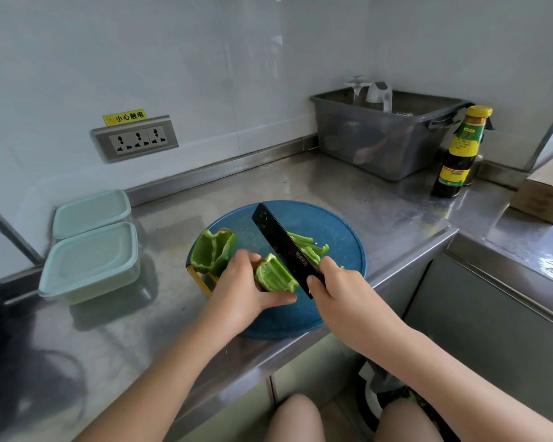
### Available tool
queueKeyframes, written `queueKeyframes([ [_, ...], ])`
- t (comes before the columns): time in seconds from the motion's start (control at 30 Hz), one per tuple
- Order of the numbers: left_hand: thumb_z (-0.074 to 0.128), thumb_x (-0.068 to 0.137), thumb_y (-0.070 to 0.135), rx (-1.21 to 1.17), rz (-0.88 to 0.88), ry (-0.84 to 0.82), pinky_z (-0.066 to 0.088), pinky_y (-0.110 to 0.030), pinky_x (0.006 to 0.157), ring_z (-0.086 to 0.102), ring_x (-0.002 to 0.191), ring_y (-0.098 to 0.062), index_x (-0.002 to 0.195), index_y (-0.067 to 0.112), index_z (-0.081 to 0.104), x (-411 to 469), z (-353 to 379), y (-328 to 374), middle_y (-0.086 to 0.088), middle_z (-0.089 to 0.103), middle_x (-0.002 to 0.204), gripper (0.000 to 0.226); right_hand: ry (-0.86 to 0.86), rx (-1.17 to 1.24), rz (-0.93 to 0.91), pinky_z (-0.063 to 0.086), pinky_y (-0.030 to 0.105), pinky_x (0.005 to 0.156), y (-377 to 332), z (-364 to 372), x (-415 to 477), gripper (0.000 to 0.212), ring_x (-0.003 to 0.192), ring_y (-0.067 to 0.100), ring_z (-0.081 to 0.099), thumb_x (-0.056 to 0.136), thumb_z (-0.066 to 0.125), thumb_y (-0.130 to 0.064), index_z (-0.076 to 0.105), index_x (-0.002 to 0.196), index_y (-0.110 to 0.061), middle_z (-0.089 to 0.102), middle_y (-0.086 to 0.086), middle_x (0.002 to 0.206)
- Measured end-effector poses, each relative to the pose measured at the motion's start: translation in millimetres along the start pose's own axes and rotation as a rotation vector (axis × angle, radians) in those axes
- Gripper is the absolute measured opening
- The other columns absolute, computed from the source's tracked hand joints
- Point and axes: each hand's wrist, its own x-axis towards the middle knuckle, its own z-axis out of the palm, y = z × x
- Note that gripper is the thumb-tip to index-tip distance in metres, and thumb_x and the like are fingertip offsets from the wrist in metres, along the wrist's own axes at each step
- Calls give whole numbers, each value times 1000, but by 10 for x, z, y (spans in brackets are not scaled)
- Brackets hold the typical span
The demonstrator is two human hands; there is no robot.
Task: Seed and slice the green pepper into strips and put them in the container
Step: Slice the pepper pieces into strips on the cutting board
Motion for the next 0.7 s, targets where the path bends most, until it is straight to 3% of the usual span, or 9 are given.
queueKeyframes([
  [0.07, 85, 53, 49, 41, 28, 54, 34, -5, 65, 47, 93, -5, 120, 11, 44, -24, 21, 26, 4, 53, 111, 87, 20, -38, -31, 33, 37, 55, 8, 22, -29, 25, 57, 24, 40, 100, 34, -29, 29, 80, -15, 44, 3, 65],
  [0.2, 83, 54, 51, 90, 64, 106, 25, -9, 67, 42, 90, -4, 119, 9, 44, -42, 44, 53, 4, 50, 108, 87, 60, -183, -105, 30, 33, 52, 35, 78, -124, 22, 54, 24, 39, 100, 30, -33, 26, 85, -17, 36, -2, 59],
  [0.37, 83, 52, 54, 108, 84, 115, 34, -8, 57, 47, 85, -6, 109, 10, 46, -40, 47, 42, 0, 56, 107, 81, 69, -295, -157, 34, 37, 55, 35, 151, -170, 22, 63, 34, 49, 101, 24, -34, 25, 88, -16, 36, -2, 59],
  [0.53, 83, 53, 54, 119, 123, 130, 35, -3, 60, 46, 82, -5, 106, 11, 45, -56, 29, 39, 4, 52, 101, 77, 78, -332, -157, 42, 39, 58, 39, 167, -144, 20, 66, 34, 55, 101, 23, -32, 26, 91, -16, 48, 3, 67],
  [0.6, 82, 54, 55, 135, 136, 142, 35, -9, 58, 46, 82, -4, 103, 13, 45, -56, 26, 43, 6, 52, 97, 74, 76, -351, -158, 42, 39, 58, 53, 176, -137, 18, 66, 34, 56, 101, 24, -31, 26, 92, -16, 46, 2, 66],
  [0.7, 80, 55, 57, 164, 149, 154, 35, -17, 66, 49, 83, -6, 99, 14, 46, -45, 31, 35, 6, 54, 94, 70, 57, -359, -142, 39, 38, 57, 71, 185, -134, 15, 66, 34, 55, 101, 26, -28, 25, 92, -16, 46, 2, 67],
])
